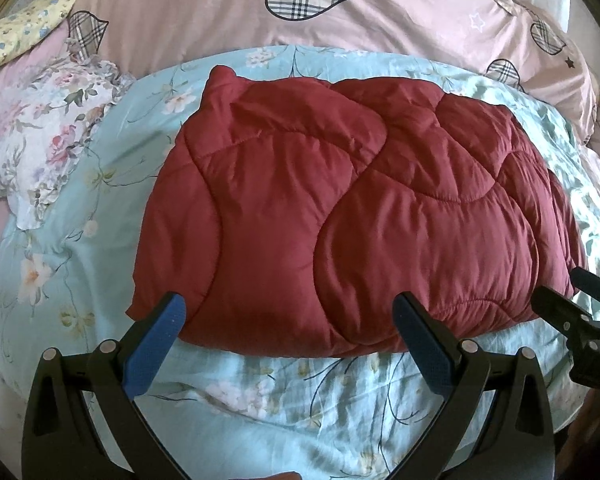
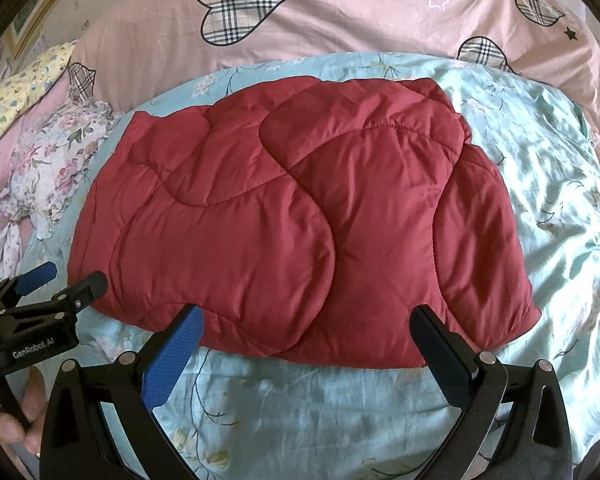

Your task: Fold large clothes

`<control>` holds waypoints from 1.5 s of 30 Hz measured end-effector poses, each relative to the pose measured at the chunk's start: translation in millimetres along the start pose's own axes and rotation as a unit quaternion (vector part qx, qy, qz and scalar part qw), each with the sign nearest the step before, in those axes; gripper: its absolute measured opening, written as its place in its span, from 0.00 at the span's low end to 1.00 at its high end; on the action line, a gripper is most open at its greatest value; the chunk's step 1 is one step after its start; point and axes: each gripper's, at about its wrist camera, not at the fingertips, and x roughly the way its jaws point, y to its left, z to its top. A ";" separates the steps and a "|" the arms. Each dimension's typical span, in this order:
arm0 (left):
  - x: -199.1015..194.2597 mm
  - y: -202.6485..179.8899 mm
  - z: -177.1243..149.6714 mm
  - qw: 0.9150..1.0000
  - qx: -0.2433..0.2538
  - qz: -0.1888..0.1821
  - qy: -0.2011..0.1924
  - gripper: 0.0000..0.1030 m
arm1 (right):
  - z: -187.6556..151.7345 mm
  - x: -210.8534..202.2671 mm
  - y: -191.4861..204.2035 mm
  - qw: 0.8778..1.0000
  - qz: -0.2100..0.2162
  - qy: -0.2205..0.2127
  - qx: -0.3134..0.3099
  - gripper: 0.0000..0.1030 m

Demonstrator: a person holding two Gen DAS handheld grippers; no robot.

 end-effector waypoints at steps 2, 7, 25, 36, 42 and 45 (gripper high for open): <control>-0.1 0.2 0.0 1.000 0.000 -0.001 0.000 1.00 | 0.1 0.6 -0.4 1.000 0.001 0.000 0.000 1.00; -0.4 0.0 -0.4 1.000 -0.001 -0.002 -0.001 1.00 | -0.3 0.4 -0.4 1.000 0.003 0.000 0.001 1.00; -0.4 -0.5 1.4 1.000 0.000 -0.002 -0.002 1.00 | 0.8 0.2 -0.9 1.000 0.006 0.003 0.002 1.00; -0.3 0.5 1.8 1.000 0.001 -0.001 -0.004 1.00 | 0.3 0.6 -1.8 1.000 0.007 0.004 0.002 1.00; 0.4 1.8 1.5 1.000 0.000 0.000 -0.005 1.00 | 0.4 0.8 -1.8 1.000 0.007 0.005 0.003 1.00; 0.2 1.1 1.4 1.000 -0.001 0.002 -0.006 1.00 | -0.1 0.5 -1.3 1.000 0.007 0.005 0.004 1.00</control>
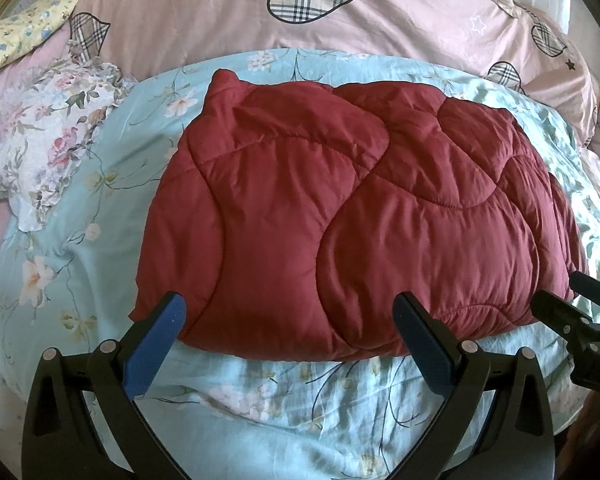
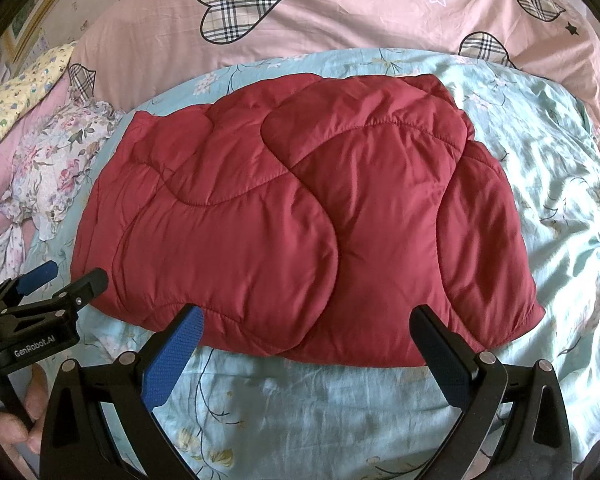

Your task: Fold large clothes

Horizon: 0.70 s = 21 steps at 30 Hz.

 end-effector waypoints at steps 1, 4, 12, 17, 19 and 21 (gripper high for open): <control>-0.2 0.1 0.0 1.000 -0.001 -0.001 -0.001 1.00 | 0.1 0.1 -0.1 1.000 0.001 0.000 0.000 1.00; -0.9 -0.4 -0.1 1.000 -0.001 -0.001 -0.003 1.00 | -0.1 0.9 -1.8 1.000 0.004 0.001 0.002 1.00; -1.1 -0.5 0.0 1.000 -0.001 0.001 -0.003 1.00 | 0.3 0.6 -3.4 1.000 0.004 0.004 0.005 1.00; -1.3 -0.1 0.9 1.000 -0.002 0.002 -0.004 1.00 | 1.0 0.3 -3.3 1.000 0.004 0.004 0.006 1.00; -1.5 0.1 1.1 1.000 -0.002 0.001 -0.004 1.00 | 1.1 0.1 -3.5 1.000 0.005 0.004 0.006 1.00; -1.6 0.4 1.3 1.000 -0.002 0.002 -0.005 1.00 | 1.2 -0.1 -4.0 1.000 0.005 0.004 0.005 1.00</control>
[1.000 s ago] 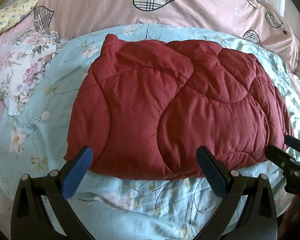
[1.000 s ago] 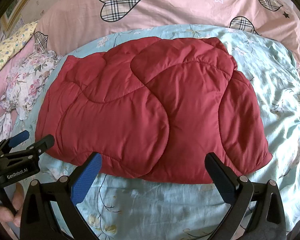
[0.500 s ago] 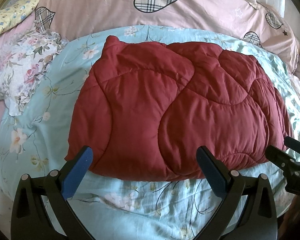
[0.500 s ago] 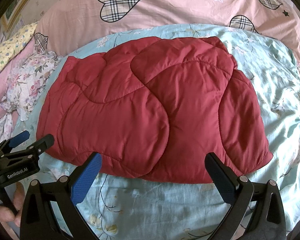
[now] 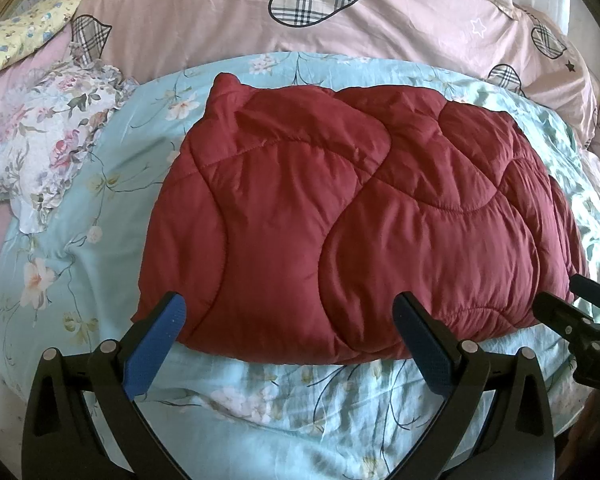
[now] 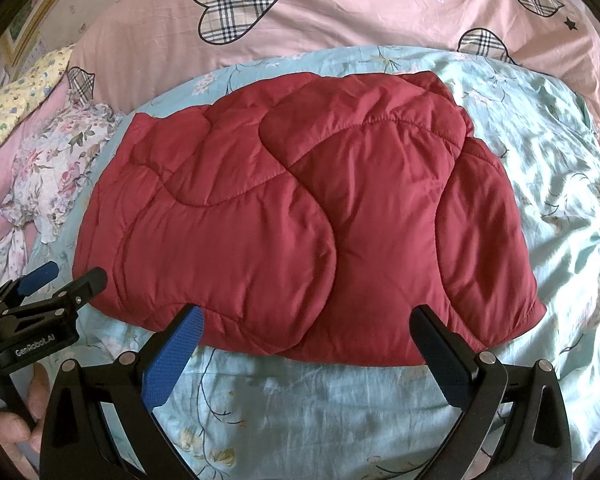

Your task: Fold large clothes

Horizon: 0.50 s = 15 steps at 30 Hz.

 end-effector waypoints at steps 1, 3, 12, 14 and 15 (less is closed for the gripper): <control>-0.2 0.2 0.6 1.000 0.000 -0.001 -0.001 1.00 | -0.2 -0.1 0.0 1.000 0.001 0.000 0.000 1.00; -0.9 0.3 1.4 1.000 0.000 0.001 -0.003 1.00 | 0.4 -0.2 0.0 1.000 0.001 0.001 0.000 1.00; -1.2 0.6 2.8 1.000 0.001 0.000 -0.004 1.00 | 2.6 -1.5 -2.0 1.000 0.005 0.001 0.003 1.00; -0.9 0.6 3.2 1.000 0.000 -0.001 -0.003 1.00 | 3.1 -2.0 -2.2 1.000 0.005 0.002 0.003 1.00; -0.9 0.3 3.2 1.000 0.000 -0.002 -0.004 1.00 | 3.1 -2.0 -2.3 1.000 0.005 0.001 0.003 1.00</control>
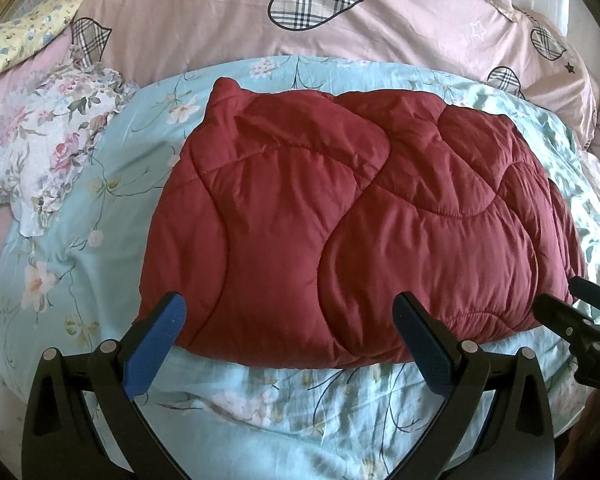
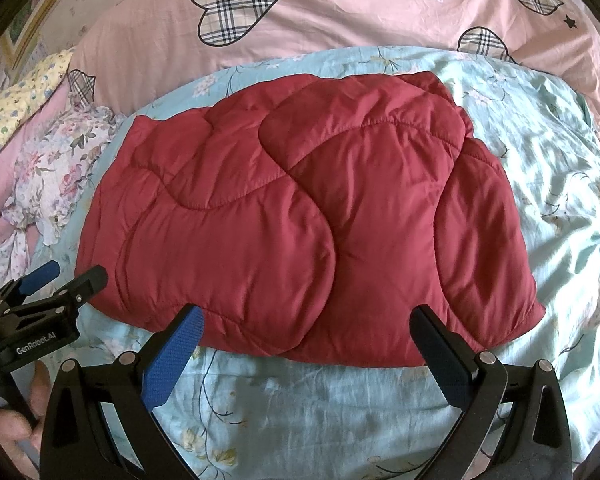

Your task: Fold large clothes

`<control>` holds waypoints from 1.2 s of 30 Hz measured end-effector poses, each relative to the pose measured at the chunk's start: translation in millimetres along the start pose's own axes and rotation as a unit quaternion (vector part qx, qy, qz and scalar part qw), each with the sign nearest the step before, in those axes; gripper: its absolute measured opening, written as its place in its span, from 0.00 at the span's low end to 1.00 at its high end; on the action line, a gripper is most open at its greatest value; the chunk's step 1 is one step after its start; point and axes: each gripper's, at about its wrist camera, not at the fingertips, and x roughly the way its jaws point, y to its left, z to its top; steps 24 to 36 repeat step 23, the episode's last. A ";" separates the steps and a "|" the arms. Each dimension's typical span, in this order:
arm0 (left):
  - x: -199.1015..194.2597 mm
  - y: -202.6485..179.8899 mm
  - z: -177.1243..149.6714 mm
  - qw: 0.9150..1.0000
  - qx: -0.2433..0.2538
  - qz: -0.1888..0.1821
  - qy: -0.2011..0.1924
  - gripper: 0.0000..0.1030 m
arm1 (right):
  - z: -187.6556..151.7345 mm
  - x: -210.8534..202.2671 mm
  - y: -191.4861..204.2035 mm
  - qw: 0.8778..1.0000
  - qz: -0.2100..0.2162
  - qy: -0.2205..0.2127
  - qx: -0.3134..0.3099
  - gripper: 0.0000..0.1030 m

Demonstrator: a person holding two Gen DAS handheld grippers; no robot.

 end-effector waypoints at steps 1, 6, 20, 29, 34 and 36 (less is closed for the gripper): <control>0.0 -0.2 0.3 1.000 0.000 0.001 0.000 1.00 | 0.1 -0.2 0.0 1.000 0.001 0.000 0.001 1.00; -0.3 -0.2 0.5 1.000 0.000 0.001 -0.001 1.00 | 0.2 0.1 -0.6 1.000 0.001 0.000 0.001 1.00; 8.0 4.7 3.3 1.000 -0.004 0.002 0.003 1.00 | 5.0 4.6 -5.8 1.000 0.000 0.000 0.001 1.00; 11.2 4.8 3.3 1.000 -0.003 -0.005 0.007 1.00 | 5.0 6.0 -6.3 1.000 0.004 0.001 0.000 1.00; 11.2 4.8 3.3 1.000 -0.003 -0.005 0.007 1.00 | 5.0 6.0 -6.3 1.000 0.004 0.001 0.000 1.00; 11.2 4.8 3.3 1.000 -0.003 -0.005 0.007 1.00 | 5.0 6.0 -6.3 1.000 0.004 0.001 0.000 1.00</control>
